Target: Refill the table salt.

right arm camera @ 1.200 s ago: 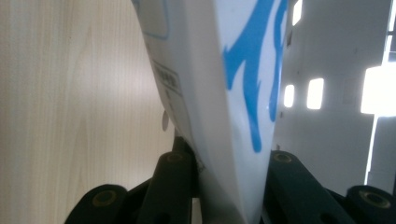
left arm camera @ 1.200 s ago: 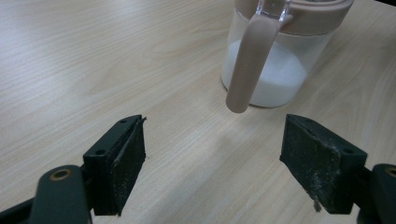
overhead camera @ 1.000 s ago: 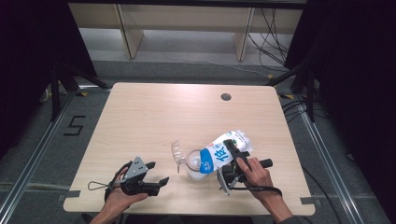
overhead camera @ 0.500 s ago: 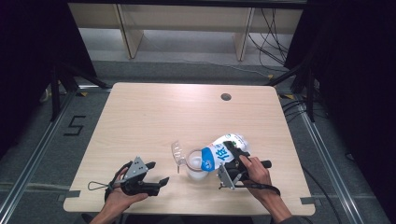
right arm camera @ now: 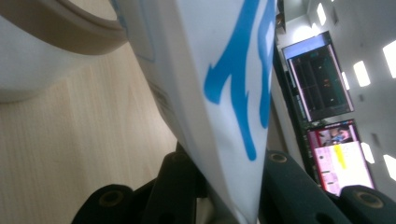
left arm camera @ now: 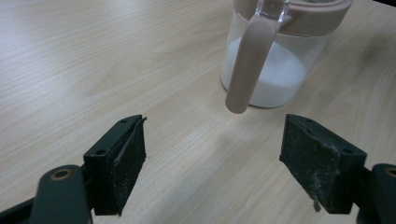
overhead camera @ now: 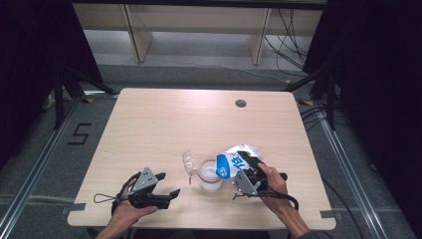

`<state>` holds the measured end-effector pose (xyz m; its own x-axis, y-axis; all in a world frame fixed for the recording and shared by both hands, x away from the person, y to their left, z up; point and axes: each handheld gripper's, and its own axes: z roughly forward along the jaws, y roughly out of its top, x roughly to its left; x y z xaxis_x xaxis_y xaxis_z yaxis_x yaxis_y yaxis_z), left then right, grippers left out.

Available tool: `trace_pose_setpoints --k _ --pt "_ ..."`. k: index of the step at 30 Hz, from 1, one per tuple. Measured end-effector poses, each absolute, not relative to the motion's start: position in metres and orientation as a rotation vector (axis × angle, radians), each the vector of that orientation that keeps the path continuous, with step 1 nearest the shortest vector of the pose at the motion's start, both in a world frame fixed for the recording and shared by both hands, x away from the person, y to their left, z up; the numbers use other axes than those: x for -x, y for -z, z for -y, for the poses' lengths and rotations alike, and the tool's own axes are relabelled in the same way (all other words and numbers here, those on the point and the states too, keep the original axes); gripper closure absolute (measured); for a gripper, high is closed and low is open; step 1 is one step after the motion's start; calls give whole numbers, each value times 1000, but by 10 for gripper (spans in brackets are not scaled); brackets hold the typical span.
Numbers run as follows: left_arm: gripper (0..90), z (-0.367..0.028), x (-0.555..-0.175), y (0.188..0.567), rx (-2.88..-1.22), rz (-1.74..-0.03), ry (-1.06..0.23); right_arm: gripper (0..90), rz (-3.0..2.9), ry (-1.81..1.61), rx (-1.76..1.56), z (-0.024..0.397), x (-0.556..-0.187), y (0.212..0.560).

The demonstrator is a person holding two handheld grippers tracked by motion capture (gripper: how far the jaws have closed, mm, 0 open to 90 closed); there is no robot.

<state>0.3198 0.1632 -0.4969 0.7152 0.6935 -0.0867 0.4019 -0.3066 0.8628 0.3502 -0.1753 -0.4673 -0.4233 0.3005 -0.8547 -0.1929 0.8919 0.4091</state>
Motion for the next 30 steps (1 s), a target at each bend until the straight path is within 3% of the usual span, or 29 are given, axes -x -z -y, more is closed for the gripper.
trace_pose_setpoints --k 30 --pt "218 -164 -320 497 -1946 -835 -373 822 -2055 -1043 -478 206 -371 462"
